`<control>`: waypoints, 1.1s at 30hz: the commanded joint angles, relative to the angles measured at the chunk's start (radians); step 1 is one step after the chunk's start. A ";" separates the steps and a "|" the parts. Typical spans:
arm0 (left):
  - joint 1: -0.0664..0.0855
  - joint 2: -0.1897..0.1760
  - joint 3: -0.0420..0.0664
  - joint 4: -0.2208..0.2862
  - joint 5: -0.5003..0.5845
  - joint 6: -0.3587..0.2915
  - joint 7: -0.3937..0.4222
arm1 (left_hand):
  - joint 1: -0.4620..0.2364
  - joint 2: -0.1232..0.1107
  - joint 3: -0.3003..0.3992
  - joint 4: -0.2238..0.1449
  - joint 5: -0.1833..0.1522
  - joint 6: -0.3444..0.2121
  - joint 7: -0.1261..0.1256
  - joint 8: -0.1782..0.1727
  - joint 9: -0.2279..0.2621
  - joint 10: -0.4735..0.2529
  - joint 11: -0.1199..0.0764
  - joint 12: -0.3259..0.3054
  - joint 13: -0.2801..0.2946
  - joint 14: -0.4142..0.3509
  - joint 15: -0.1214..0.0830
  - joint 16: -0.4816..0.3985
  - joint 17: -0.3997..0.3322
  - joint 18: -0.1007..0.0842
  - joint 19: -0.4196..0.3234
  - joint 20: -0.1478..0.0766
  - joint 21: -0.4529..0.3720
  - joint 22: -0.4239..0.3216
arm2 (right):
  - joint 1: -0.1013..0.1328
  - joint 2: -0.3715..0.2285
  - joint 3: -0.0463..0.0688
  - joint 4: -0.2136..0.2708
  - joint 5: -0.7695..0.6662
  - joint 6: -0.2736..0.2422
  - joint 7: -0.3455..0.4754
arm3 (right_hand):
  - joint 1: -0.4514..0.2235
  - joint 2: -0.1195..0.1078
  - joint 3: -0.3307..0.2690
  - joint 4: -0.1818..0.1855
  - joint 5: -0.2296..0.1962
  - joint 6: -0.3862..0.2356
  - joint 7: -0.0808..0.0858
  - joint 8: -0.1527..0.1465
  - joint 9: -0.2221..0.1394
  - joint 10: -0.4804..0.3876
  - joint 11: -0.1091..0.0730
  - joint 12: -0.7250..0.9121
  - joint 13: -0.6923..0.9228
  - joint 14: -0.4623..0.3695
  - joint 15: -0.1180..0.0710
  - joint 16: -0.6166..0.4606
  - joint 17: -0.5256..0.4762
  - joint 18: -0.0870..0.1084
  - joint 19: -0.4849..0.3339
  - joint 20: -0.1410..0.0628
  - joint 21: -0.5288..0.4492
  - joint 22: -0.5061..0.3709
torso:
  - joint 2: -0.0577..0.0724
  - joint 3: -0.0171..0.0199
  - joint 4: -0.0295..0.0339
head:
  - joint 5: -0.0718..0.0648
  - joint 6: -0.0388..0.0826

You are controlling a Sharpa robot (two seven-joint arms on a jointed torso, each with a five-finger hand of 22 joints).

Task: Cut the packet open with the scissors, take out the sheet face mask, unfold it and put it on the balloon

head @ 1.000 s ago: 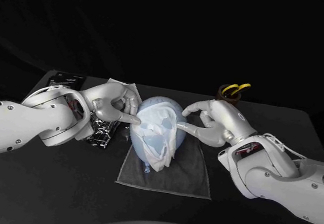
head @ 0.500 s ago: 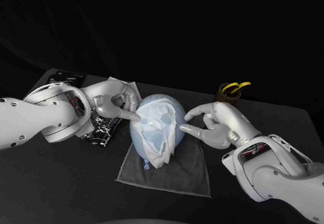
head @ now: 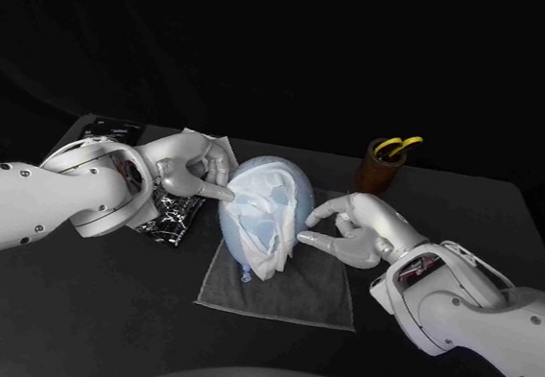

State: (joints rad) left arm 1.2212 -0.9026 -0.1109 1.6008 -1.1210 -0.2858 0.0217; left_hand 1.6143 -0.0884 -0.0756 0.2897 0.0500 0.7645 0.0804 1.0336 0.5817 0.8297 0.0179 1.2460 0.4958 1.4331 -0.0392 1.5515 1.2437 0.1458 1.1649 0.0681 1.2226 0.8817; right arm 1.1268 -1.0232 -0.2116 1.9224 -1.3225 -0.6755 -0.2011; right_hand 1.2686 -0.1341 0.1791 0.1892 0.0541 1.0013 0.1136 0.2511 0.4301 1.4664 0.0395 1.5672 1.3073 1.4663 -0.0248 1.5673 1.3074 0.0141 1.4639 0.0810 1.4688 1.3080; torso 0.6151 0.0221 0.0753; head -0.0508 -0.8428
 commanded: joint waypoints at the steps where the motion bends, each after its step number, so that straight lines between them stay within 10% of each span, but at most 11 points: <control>1: -0.001 0.002 0.000 -0.002 -0.007 0.006 -0.008 | 0.001 0.006 0.000 0.000 -0.002 0.002 -0.003 0.006 0.000 0.007 0.000 0.005 0.001 0.007 0.003 0.004 0.001 -0.011 0.007 -0.002 0.007 0.001 | -0.008 0.004 0.000 -0.002 0.006 0.026 -0.035 | 0.003 -0.005 -0.012 0.003 -0.006 0.010 -0.001 -0.003 0.001 0.104 -0.005 0.004 0.264 0.104 -0.005 0.003 0.263 0.009 0.066 -0.006 -0.005 0.232 | -0.001 -0.0003 0.0003 | 0.000 -0.002; 33: -0.001 0.015 0.000 -0.010 -0.004 0.008 -0.014 | 0.000 0.008 0.000 0.001 -0.002 0.003 -0.004 0.008 0.002 0.014 -0.001 0.010 0.010 0.012 0.002 0.005 0.014 -0.013 0.011 -0.003 0.011 0.008 | -0.076 0.070 -0.002 -0.028 0.010 -0.011 -0.062 | 0.033 -0.007 -0.048 0.019 -0.006 0.020 -0.005 -0.001 0.006 0.104 -0.008 0.004 0.264 0.104 -0.008 0.003 0.263 0.010 0.064 -0.008 -0.010 0.230 | 0.000 -0.0001 -0.0003 | -0.005 -0.009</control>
State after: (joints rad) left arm 1.2212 -0.8907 -0.1111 1.5901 -1.1213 -0.2858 0.0105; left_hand 1.6143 -0.0884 -0.0756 0.2897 0.0500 0.7645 0.0804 1.0392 0.5825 0.8367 0.0180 1.2510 0.5035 1.4368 -0.0355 1.5528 1.2539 0.1458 1.1686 0.0644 1.2266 0.8864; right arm 1.0524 -0.9550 -0.2134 1.8925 -1.3049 -0.6755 -0.2596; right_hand 1.2924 -0.1422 0.1378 0.2083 0.0541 1.0165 0.1091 0.2474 0.4349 1.4661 0.0392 1.5643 1.3073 1.4663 -0.0248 1.5673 1.3080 0.0141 1.4659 0.0786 1.4596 1.3081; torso 0.6150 0.0219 0.0752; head -0.0551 -0.8512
